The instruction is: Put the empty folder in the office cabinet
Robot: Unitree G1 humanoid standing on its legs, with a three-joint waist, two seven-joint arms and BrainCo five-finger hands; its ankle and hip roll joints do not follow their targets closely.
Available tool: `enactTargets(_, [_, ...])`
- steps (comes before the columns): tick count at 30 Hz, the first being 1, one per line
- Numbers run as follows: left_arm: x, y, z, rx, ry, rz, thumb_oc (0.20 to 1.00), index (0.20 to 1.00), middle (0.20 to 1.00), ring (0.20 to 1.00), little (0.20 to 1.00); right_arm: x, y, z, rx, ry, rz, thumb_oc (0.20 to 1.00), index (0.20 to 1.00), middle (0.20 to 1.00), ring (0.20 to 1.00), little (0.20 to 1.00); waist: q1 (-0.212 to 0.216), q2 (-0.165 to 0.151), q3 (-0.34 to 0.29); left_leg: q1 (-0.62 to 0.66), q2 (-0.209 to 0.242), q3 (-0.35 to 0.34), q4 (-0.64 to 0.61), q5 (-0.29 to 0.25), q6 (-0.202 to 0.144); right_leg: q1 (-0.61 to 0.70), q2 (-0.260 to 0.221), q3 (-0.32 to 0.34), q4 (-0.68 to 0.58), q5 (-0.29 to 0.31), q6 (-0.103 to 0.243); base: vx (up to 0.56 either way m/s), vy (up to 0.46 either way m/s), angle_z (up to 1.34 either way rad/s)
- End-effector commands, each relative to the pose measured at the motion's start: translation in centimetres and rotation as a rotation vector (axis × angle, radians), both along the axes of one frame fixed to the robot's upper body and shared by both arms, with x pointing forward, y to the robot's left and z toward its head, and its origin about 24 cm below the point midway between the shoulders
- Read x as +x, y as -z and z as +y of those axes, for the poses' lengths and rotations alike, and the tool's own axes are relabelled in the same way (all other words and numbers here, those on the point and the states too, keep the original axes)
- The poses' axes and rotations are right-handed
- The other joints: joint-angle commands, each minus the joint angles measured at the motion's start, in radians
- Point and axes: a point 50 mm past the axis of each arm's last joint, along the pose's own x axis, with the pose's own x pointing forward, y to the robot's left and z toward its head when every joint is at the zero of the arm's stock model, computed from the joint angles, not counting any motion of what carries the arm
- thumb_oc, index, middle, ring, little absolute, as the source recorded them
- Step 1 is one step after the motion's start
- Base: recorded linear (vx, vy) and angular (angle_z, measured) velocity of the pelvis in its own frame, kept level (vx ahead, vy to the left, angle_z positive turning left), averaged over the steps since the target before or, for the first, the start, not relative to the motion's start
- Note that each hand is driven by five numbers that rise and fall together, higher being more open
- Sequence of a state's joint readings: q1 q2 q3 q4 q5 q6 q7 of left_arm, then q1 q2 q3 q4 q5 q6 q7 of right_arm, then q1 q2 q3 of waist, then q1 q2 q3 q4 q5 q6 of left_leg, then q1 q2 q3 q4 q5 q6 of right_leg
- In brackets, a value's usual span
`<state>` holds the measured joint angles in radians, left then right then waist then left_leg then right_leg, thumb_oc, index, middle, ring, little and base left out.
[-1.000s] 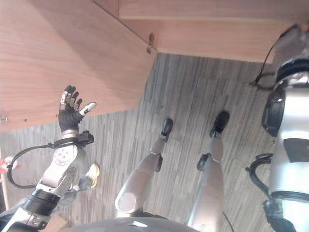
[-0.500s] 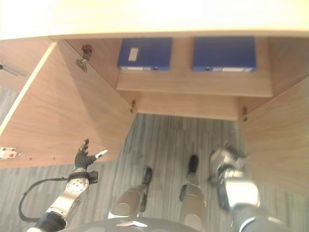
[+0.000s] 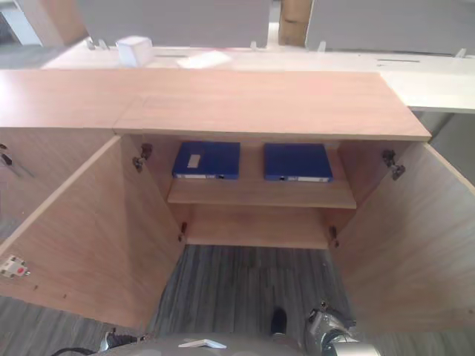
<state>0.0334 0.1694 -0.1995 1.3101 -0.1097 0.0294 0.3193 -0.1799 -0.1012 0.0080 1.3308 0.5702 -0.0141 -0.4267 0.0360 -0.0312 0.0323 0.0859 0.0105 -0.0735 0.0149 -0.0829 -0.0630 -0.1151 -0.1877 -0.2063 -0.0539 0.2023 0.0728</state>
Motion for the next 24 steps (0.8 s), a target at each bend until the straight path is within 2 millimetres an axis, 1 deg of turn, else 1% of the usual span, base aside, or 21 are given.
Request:
enactTargets(1, [2.7, -0.5, 0.4, 0.022, 0.049, -0.037, 1.0, 1.0, 1.0, 1.0, 1.0, 4.7, -1.9, -1.3, -0.047, -0.164, -0.111, 1.0, 1.0, 1.0, 1.0, 1.0, 0.016, 0.029, 0.092, 0.119, -0.019, -0.032, -0.085, -0.12, 0.056, -0.029, -0.101, -0.033, 0.051, -0.039, 0.134, -0.02, 0.06, 0.06])
enactTargets(2, [3.1, -0.5, 0.5, 0.006, 0.104, -0.019, 1.0, 1.0, 1.0, 1.0, 1.0, 5.6, -2.1, -1.0, 0.047, -0.208, -0.147, 1.0, 1.0, 1.0, 1.0, 1.0, 0.027, 0.019, 0.084, 0.131, -0.035, -0.037, -0.091, -0.128, 0.06, -0.023, -0.116, -0.044, 0.051, -0.029, 0.136, 0.0, 0.034, 0.12])
enactTargets(3, [3.1, -0.5, 0.5, 0.005, 0.104, -0.019, 1.0, 1.0, 1.0, 1.0, 1.0, 5.6, -2.2, -1.0, 0.047, -0.208, -0.148, 1.0, 1.0, 1.0, 1.0, 1.0, 0.027, 0.02, 0.086, 0.132, -0.035, -0.037, -0.091, -0.128, 0.06, -0.022, -0.116, -0.044, 0.051, -0.029, 0.136, -0.01, 0.057, 0.19])
enactTargets(4, [3.4, -0.6, 0.9, 0.003, 0.11, -0.025, 1.0, 1.0, 1.0, 1.0, 1.0, 7.3, -3.1, -1.1, 0.094, -0.268, -0.226, 1.0, 1.0, 1.0, 1.0, 1.0, 0.031, 0.015, 0.09, 0.121, -0.043, -0.036, -0.068, -0.134, 0.066, -0.022, -0.124, -0.04, 0.05, -0.02, 0.14, -0.04, 0.045, 0.14])
enactTargets(5, [3.6, -0.8, 1.4, -0.002, 0.119, -0.029, 1.0, 1.0, 1.0, 1.0, 1.0, 9.6, -5.0, -2.5, 0.072, -0.386, -0.319, 1.0, 1.0, 1.0, 1.0, 1.0, 0.032, 0.01, 0.099, 0.112, -0.047, -0.029, -0.042, -0.139, 0.068, -0.018, -0.122, -0.031, 0.044, -0.008, 0.143, -0.08, 0.108, 0.07])
enactTargets(6, [2.3, -0.8, 2.3, -0.027, 0.149, -0.004, 1.0, 1.0, 1.0, 1.0, 1.0, 12.5, -9.0, -6.1, -0.08, -0.643, -0.407, 1.0, 1.0, 1.0, 1.0, 1.0, 0.026, -0.002, 0.101, 0.108, -0.058, -0.009, -0.037, -0.138, 0.069, -0.023, -0.115, -0.018, 0.015, 0.012, 0.148, -0.07, 0.087, -0.09])
enactTargets(7, [2.3, -0.8, 2.3, -0.027, 0.149, -0.004, 1.0, 1.0, 1.0, 1.0, 1.0, 12.5, -9.0, -6.1, -0.079, -0.643, -0.407, 1.0, 1.0, 1.0, 1.0, 1.0, 0.026, -0.005, 0.1, 0.105, -0.062, -0.01, -0.038, -0.135, 0.07, -0.026, -0.119, -0.018, 0.015, 0.014, 0.149, -0.07, 0.088, -0.16])
enactTargets(8, [1.6, -0.8, 2.7, -0.048, 0.15, -0.005, 1.0, 1.0, 1.0, 1.0, 1.0, 14.5, -13.0, -8.8, -0.227, -0.77, -0.466, 1.0, 1.0, 1.0, 1.0, 1.0, 0.013, -0.01, 0.106, 0.107, -0.063, 0.016, -0.039, -0.133, 0.07, -0.035, -0.116, -0.014, 0.003, 0.055, 0.157, -0.08, 0.059, -0.44])
enactTargets(9, [1.7, -0.8, 2.8, -0.067, 0.138, -0.022, 1.0, 1.0, 1.0, 1.0, 1.0, 15.8, -16.8, -10.8, -0.369, -0.851, -0.517, 1.0, 1.0, 1.0, 1.0, 1.0, -0.004, -0.007, 0.116, 0.095, -0.064, 0.037, -0.028, -0.125, 0.073, -0.052, -0.108, -0.001, -0.005, 0.073, 0.168, -0.17, 0.106, -0.5])
enactTargets(10, [1.8, -0.9, 3.1, -0.064, 0.132, -0.031, 1.0, 1.0, 1.0, 1.0, 1.0, 16.7, -20.7, -12.5, -0.524, -0.879, -0.591, 1.0, 1.0, 1.0, 1.0, 1.0, -0.018, -0.002, 0.129, 0.08, -0.063, 0.055, -0.014, -0.118, 0.076, -0.061, -0.101, 0.005, 0.001, 0.046, 0.174, -0.35, 0.088, -0.67])
enactTargets(11, [1.9, -1.1, 3.6, -0.036, 0.116, -0.032, 1.0, 1.0, 1.0, 1.0, 1.0, 17.7, -26.4, -15.5, -0.772, -0.815, -0.645, 1.0, 1.0, 1.0, 1.0, 1.0, -0.018, 0.003, 0.145, 0.036, -0.049, 0.09, 0.011, -0.105, 0.085, -0.055, -0.129, 0.018, 0.093, -0.009, 0.157, -0.38, 0.06, -0.58])
enactTargets(12, [1.6, -1.1, 4.0, -0.015, 0.106, -0.022, 1.0, 1.0, 1.0, 1.0, 1.0, 18.1, -29.8, -16.2, -0.883, -0.799, -0.707, 1.0, 1.0, 1.0, 1.0, 1.0, -0.017, 0.004, 0.146, 0.022, -0.037, 0.106, 0.01, -0.095, 0.087, -0.04, -0.139, 0.035, 0.146, -0.041, 0.143, -0.29, 0.012, -0.7])
enactTargets(13, [1.6, -1.1, 4.0, -0.015, 0.107, -0.023, 1.0, 1.0, 1.0, 1.0, 1.0, 18.1, -29.9, -16.2, -0.884, -0.799, -0.708, 1.0, 1.0, 1.0, 1.0, 1.0, -0.017, 0.002, 0.146, 0.02, -0.039, 0.107, 0.009, -0.093, 0.087, -0.044, -0.141, 0.037, 0.148, -0.041, 0.143, -0.15, -0.001, -1.02])
enactTargets(16, [-0.1, -1.2, 5.2, 0.028, 0.054, 0.043, 1.0, 1.0, 1.0, 1.0, 1.0, 17.5, -38.0, -17.2, -1.146, -0.693, -0.878, 1.0, 1.0, 1.0, 1.0, 1.0, -0.019, -0.003, 0.125, -0.01, -0.005, 0.15, 0.007, -0.07, 0.083, 0.012, -0.16, 0.088, 0.261, -0.078, 0.136, -0.11, -0.021, -0.84])
enactTargets(17, [-0.6, -1.2, 5.4, 0.034, 0.038, 0.056, 1.0, 1.0, 1.0, 1.0, 1.0, 17.2, -39.4, -17.1, -1.21, -0.681, -0.905, 1.0, 1.0, 1.0, 1.0, 1.0, -0.013, -0.01, 0.11, -0.013, 0.001, 0.167, 0.001, -0.066, 0.078, 0.035, -0.158, 0.088, 0.257, -0.094, 0.134, -0.02, -0.048, -0.67])
enactTargets(18, [-0.9, -1.3, 5.7, 0.046, 0.031, 0.061, 1.0, 1.0, 1.0, 1.0, 1.0, 16.6, -41.6, -17.0, -1.296, -0.648, -0.955, 1.0, 1.0, 1.0, 1.0, 1.0, -0.008, -0.023, 0.093, -0.017, 0.002, 0.187, -0.005, -0.063, 0.073, 0.072, -0.148, 0.069, 0.219, -0.121, 0.136, 0.02, -0.078, -0.68])
enactTargets(19, [-1.5, -1.3, 5.9, 0.052, 0.022, 0.075, 1.0, 1.0, 1.0, 1.0, 1.0, 16.2, -42.8, -16.7, -1.361, -0.617, -0.993, 1.0, 1.0, 1.0, 1.0, 1.0, 0.001, -0.039, 0.076, -0.017, 0.001, 0.206, -0.021, -0.058, 0.069, 0.1, -0.126, 0.038, 0.181, -0.151, 0.137, -0.01, -0.104, -0.69])
enactTargets(20, [-1.7, -1.3, 6.0, 0.056, 0.012, 0.077, 1.0, 1.0, 1.0, 1.0, 1.0, 15.7, -43.7, -17.1, -1.403, -0.578, -1.005, 1.0, 1.0, 1.0, 1.0, 1.0, 0.004, -0.053, 0.063, -0.027, -0.001, 0.218, -0.028, -0.046, 0.067, 0.102, -0.108, 0.02, 0.144, -0.156, 0.142, 0.0, -0.156, -0.99])
enactTargets(21, [-2.1, -1.3, 6.0, 0.061, -0.009, 0.085, 1.0, 1.0, 1.0, 1.0, 1.0, 15.0, -44.5, -18.0, -1.422, -0.484, -1.036, 1.0, 1.0, 1.0, 1.0, 1.0, -0.004, -0.06, 0.041, -0.026, 0.005, 0.226, -0.052, -0.032, 0.06, 0.102, -0.07, 0.024, 0.089, -0.154, 0.141, 0.0, -0.147, -0.95])
enactTargets(22, [-2.3, -1.2, 6.0, 0.06, -0.026, 0.085, 1.0, 1.0, 1.0, 1.0, 1.0, 14.8, -44.6, -18.3, -1.425, -0.45, -1.041, 1.0, 1.0, 1.0, 1.0, 1.0, -0.011, -0.061, 0.033, -0.025, 0.009, 0.232, -0.064, -0.023, 0.06, 0.094, -0.051, 0.033, 0.07, -0.15, 0.143, 0.03, -0.14, -1.01])
enactTargets(24, [-1.4, -1.2, 5.5, 0.06, -0.038, 0.056, 1.0, 1.0, 1.0, 1.0, 1.0, 13.7, -45.4, -19.6, -1.433, -0.319, -1.065, 1.0, 1.0, 1.0, 1.0, 1.0, -0.028, -0.059, 0.023, -0.023, 0.019, 0.238, -0.094, 0.0, 0.053, 0.087, -0.007, 0.057, 0.043, -0.154, 0.128, 0.04, -0.089, -0.45])
